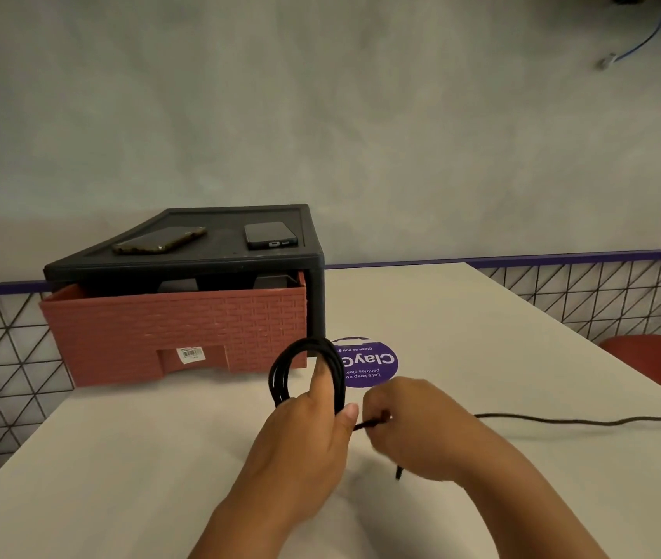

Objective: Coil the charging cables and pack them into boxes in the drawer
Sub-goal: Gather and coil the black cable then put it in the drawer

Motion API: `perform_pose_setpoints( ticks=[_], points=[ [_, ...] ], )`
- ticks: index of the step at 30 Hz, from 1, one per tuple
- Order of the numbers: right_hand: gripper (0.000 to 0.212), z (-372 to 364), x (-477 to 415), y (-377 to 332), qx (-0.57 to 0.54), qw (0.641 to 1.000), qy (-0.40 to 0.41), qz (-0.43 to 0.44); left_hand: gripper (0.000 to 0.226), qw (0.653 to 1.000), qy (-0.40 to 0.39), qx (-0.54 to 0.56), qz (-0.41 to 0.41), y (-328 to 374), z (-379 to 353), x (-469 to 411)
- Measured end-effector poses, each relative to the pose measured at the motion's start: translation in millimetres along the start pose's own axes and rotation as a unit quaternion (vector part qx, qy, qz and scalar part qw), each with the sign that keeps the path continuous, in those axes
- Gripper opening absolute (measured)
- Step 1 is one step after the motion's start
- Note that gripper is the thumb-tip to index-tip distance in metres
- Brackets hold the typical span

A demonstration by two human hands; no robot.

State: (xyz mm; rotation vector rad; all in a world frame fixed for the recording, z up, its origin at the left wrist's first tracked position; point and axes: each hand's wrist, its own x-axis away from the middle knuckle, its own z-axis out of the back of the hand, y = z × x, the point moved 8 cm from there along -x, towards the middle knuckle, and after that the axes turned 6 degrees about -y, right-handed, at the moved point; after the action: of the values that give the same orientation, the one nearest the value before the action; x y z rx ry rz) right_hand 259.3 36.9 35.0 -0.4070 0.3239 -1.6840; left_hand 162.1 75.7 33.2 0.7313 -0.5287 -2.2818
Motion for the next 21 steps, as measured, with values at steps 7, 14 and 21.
perform_pose_setpoints(
  ticks=[7,14,21],
  points=[
    [0.031,48.4,11.6,24.2,-0.036,0.962,0.268,-0.046,0.048,1.000,0.016,0.011,0.002,-2.2,12.3,4.6],
    [0.022,59.2,9.8,68.1,-0.013,0.942,0.324,-0.080,0.023,0.960,-0.106,0.259,-0.001,-1.3,-2.5,4.0],
    [0.020,79.3,25.9,94.5,0.069,0.882,0.460,-0.081,0.034,0.813,-0.177,0.555,0.002,3.4,-2.0,10.8]
  ],
)
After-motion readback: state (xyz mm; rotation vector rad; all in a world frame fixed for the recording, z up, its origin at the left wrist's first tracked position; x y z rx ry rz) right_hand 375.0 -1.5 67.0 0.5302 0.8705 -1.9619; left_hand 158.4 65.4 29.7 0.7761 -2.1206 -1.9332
